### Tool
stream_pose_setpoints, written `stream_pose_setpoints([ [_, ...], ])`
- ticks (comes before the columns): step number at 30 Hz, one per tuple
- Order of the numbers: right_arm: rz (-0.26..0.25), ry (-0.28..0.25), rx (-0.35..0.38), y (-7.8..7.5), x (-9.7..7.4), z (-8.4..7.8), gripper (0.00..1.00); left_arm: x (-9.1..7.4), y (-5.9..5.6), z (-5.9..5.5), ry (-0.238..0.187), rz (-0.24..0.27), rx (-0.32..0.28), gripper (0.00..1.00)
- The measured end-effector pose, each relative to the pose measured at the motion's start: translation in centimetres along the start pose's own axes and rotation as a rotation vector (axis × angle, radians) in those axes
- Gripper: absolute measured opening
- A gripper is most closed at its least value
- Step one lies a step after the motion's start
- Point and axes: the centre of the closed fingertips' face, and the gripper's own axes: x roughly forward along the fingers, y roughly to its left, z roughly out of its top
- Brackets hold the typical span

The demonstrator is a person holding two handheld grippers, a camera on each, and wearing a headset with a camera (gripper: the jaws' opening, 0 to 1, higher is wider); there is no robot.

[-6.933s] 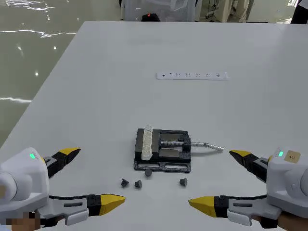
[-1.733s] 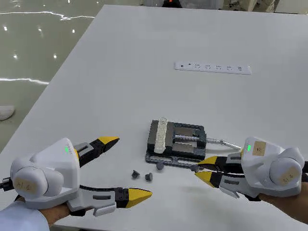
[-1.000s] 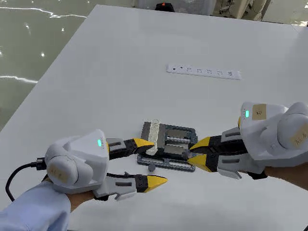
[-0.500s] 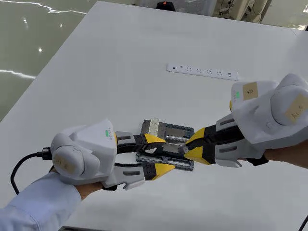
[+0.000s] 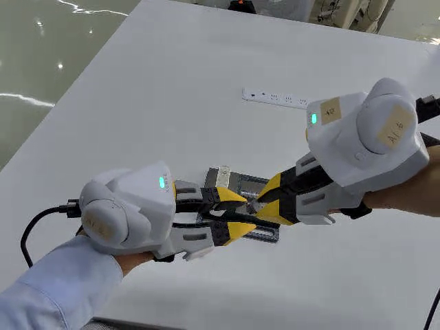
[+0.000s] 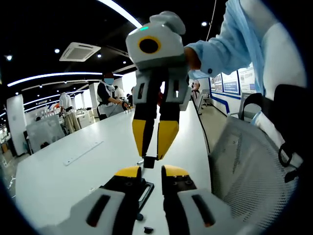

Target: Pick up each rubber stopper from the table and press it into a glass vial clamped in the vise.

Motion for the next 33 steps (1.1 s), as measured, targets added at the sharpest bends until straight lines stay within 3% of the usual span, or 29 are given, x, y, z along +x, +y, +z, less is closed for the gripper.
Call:
stream_pose_setpoints([
  [9,0.015,0.028,-0.008,0.1,0.07,-0.15,0.07,-0.04,0.14,0.01,0.007,0.004,0.012,0.04],
  [24,0.029,0.105,-0.064,0.48,0.26,-0.2,0.07,0.15,-0.12,-0.08,0.011,-0.009,-0.001,0.03],
  [33,0.043,0.106,-0.105,0.7,0.12,-0.14,0.07,-0.01,-0.21,-0.02,-0.042,-0.015,-0.056,0.03],
])
